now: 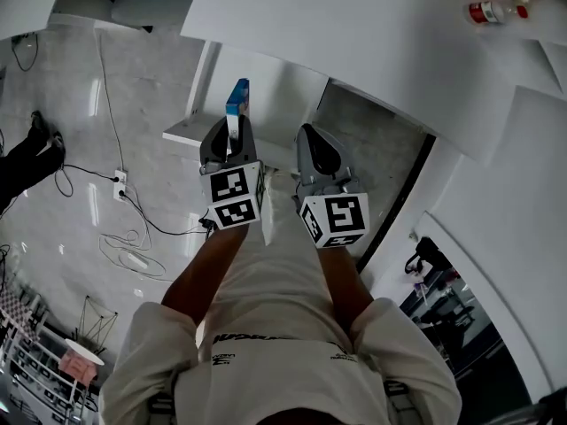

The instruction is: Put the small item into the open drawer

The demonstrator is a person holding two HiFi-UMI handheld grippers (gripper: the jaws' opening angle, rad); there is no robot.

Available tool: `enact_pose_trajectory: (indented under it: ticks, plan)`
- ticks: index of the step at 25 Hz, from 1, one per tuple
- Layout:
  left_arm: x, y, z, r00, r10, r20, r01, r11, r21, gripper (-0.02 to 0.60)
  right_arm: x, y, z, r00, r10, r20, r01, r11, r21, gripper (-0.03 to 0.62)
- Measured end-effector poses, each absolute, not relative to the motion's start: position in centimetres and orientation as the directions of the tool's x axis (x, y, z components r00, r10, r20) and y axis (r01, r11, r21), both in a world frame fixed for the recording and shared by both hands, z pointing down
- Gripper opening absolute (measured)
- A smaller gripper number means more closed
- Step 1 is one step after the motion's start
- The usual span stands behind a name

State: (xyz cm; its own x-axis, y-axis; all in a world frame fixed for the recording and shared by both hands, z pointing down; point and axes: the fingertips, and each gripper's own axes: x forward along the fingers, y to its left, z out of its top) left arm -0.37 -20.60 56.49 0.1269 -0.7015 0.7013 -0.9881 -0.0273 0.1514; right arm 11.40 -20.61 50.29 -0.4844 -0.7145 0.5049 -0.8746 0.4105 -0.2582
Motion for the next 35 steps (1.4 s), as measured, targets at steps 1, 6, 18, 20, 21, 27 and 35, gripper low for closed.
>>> enact_pose_trajectory:
  ticks: [1,6,18,20,21,27,35]
  plan:
    - [-0.3,-20.8,57.1,0.13,-0.691,0.711,-0.988,-0.027,0.154,0.077,11.5,-20.7,50.8,-0.482,-0.71,0.512,-0.876,0.406,-0.261,-0.002]
    - [0.2,-21.3,60.0,0.139,-0.642,0.754,-0.988,-0.037,0.151,0.077,11.9,-20.8,53.0,-0.468,-0.698,0.542,-0.884,0.381,-0.272,-0.002]
    - [0.4,-23.2,65.7,0.135,-0.561,0.817,-0.989,-0.025,0.147,0.077,12.1,-21.4,56.5,-0.461,-0.677,0.574,-0.887,0.357,-0.292,-0.002]
    - [0.2,-23.5,66.6,0.13,-0.548,0.826,-0.99,-0.023,0.141,0.077,12.2,-21.5,57.0,-0.459,-0.674,0.579,-0.889,0.352,-0.294,-0.002]
    - [0.1,-23.6,67.1,0.127,-0.543,0.83,-0.99,-0.022,0.137,0.077,12.1,-21.6,57.2,-0.458,-0.673,0.581,-0.889,0.35,-0.295,-0.002]
    - [-0.2,-24.1,69.3,0.119,-0.513,0.85,-0.992,-0.028,0.122,0.078,12.1,-21.8,58.0,-0.453,-0.667,0.592,-0.892,0.342,-0.297,-0.002]
    - [-0.4,-24.1,71.8,0.12,-0.48,0.869,-0.992,-0.032,0.12,0.078,11.7,-21.7,58.8,-0.447,-0.663,0.6,-0.894,0.334,-0.298,-0.002]
